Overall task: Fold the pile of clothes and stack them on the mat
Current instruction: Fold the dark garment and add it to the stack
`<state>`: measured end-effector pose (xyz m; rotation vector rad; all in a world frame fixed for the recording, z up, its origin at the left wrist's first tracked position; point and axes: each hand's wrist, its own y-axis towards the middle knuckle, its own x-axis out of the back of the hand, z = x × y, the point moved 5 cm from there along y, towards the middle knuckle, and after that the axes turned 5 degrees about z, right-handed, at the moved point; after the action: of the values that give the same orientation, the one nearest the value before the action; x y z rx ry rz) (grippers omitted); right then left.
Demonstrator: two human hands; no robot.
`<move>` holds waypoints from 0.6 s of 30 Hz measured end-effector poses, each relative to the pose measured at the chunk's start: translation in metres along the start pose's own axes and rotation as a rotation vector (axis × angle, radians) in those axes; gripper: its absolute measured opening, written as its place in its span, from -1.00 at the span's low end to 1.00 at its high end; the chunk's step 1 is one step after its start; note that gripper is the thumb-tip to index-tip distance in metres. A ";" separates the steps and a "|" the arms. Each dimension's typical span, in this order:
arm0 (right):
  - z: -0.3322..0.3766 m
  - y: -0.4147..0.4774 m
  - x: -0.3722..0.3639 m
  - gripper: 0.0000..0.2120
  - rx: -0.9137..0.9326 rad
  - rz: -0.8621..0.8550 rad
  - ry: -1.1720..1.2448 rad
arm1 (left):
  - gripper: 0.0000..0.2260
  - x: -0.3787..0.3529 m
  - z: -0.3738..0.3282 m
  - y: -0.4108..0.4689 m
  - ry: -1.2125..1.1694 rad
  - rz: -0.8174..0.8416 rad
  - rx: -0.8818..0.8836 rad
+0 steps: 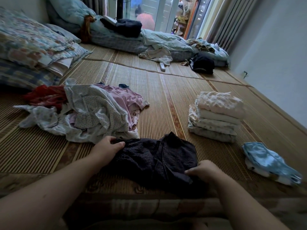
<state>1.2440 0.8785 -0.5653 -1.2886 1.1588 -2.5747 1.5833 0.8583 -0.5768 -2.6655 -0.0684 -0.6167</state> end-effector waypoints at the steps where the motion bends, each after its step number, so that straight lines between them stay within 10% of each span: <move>1: 0.004 0.001 0.009 -0.70 0.023 0.003 0.015 | -0.55 -0.006 -0.001 -0.001 -0.019 0.016 0.009; 10: 0.069 -0.049 0.064 -0.74 0.467 -0.306 -0.224 | -0.56 -0.055 -0.006 0.000 -0.301 0.202 0.104; 18: 0.142 -0.110 -0.066 -0.81 0.726 0.149 -0.317 | -0.81 -0.049 -0.009 -0.005 -0.294 0.122 0.100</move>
<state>1.4176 0.8951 -0.4865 -1.2755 0.2071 -2.2220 1.5346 0.8613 -0.5883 -2.6188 -0.0186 -0.1757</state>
